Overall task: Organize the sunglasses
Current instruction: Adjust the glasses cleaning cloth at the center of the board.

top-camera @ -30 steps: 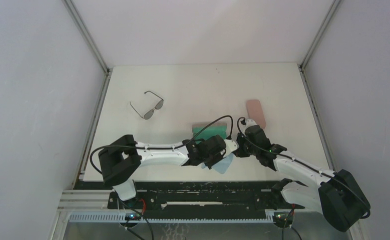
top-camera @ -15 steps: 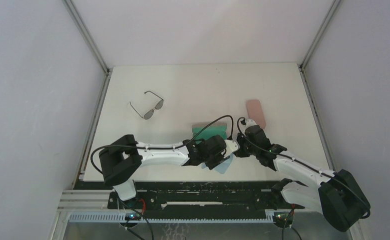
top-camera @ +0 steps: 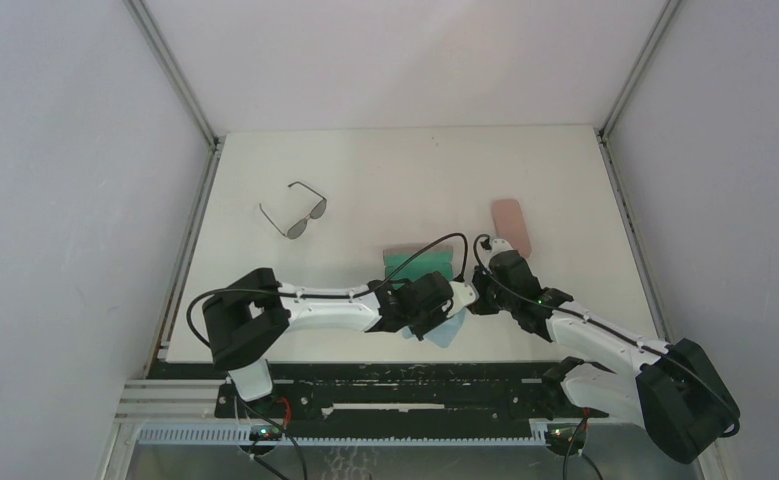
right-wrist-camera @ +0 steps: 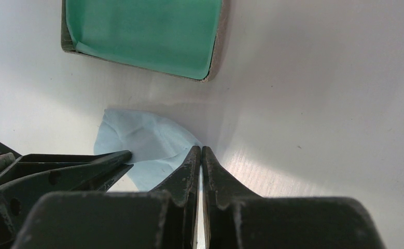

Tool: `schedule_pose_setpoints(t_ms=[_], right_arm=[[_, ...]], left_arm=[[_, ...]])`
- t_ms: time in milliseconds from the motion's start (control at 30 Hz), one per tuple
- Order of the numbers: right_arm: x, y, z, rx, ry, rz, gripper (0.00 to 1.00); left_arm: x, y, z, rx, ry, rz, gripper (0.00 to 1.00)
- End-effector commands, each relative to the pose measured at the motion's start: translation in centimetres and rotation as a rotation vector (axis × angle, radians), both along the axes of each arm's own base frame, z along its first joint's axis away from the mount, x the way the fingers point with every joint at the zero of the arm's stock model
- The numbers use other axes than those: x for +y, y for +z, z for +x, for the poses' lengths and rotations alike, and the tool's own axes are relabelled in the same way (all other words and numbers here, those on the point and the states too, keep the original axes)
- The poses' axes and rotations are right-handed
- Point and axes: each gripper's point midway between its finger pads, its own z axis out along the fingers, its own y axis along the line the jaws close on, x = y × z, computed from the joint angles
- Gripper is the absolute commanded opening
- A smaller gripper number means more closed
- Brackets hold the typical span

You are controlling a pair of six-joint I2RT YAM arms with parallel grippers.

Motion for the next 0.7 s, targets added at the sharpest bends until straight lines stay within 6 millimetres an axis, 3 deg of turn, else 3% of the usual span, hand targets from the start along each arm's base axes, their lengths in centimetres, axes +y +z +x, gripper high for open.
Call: schedule_pose_setpoints(t_ms=[0,333,533,667], right_arm=[[0.9,2.1,1.3,-0.068,0.019,0.026,0.0],[1.0,2.2,1.3,-0.072,0.023,0.03,0.0],[1.0,2.2,1.3,-0.072,0.025,0.03,0.0],[1.0,2.2,1.3,-0.072,0.024,0.028,0.0]], left_arm=[[-1.8,2.4,1.0,-0.051,-0.002,-0.06,0.09],[-1.7,4.0,1.2,-0.067,0.012,-0.092,0.01],[-1.9,4.0,1.0,-0.056,0.007,-0.099,0.15],[-1.9,3.7,1.0,-0.052,0.008,-0.092,0.14]])
